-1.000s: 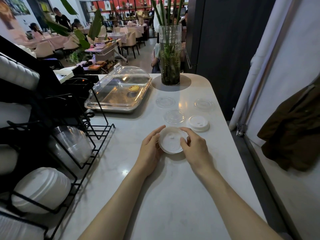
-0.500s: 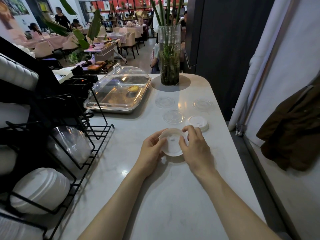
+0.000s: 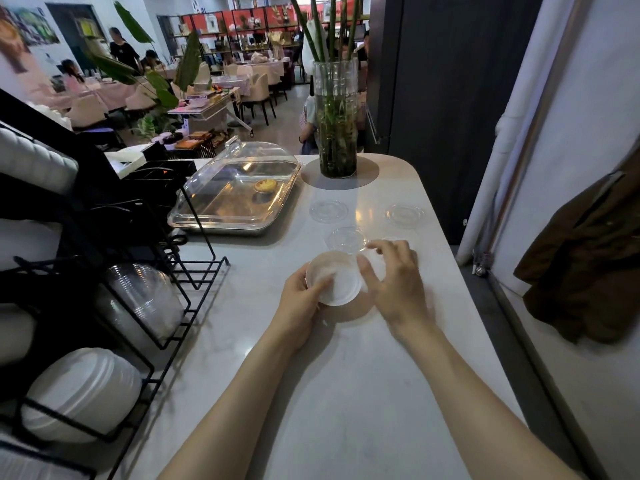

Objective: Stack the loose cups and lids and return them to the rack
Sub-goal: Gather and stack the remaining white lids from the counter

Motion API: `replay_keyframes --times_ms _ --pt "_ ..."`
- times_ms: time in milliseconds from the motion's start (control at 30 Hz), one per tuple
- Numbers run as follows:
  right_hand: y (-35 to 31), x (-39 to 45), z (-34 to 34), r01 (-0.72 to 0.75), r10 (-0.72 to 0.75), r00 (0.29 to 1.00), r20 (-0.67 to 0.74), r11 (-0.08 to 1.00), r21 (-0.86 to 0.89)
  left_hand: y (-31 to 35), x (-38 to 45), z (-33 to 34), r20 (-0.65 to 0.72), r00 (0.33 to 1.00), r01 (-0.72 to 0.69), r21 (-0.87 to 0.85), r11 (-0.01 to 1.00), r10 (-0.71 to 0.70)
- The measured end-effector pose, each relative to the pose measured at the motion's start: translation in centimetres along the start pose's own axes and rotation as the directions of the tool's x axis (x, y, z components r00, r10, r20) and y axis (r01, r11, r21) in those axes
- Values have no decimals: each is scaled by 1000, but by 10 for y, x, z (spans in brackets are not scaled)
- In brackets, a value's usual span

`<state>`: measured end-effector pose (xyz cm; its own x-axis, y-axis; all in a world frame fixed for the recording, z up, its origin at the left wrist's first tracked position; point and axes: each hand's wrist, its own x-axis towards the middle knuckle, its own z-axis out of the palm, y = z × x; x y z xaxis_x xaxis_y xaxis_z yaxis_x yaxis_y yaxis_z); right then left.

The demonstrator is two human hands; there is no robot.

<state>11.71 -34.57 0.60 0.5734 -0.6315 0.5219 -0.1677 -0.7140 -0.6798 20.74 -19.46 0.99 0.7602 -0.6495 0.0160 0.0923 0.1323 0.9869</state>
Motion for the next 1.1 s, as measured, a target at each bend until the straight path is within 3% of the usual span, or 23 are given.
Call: replay_keyframes --times_ms 100,167,267,433,567,700,767,867,1000,1100 --pt "24 18 -2 -133 120 989 -91 979 -154 -4 4 1 -109 993 35 -6 999 -35" --pt "37 26 -1 -240 245 969 -14 935 -263 -7 6 2 -154 987 48 -9 999 -49" --pt "50 34 0 -254 332 934 134 879 -404 -8 7 0 -177 983 51 6 999 -49" --pt "52 51 -2 -226 361 902 236 862 -454 -7 7 1 -185 982 60 55 997 -48" --pt "48 53 -7 -270 397 886 240 861 -431 -6 7 1 -199 978 66 -3 998 -65" --pt "37 48 -8 -322 388 893 228 905 -277 -5 7 3 -197 977 72 -43 996 -79" --pt "31 44 -11 -403 393 884 254 915 -10 -5 7 3 -201 976 78 -56 995 -87" --pt "20 38 -15 -502 370 849 377 787 357 -4 6 2 -205 973 91 -93 991 -108" --pt "7 26 -15 -549 338 823 457 678 488 0 3 3 -192 975 91 -101 991 -109" --pt "3 18 -14 -555 324 813 484 684 474 1 3 2 -177 976 109 -102 989 -125"
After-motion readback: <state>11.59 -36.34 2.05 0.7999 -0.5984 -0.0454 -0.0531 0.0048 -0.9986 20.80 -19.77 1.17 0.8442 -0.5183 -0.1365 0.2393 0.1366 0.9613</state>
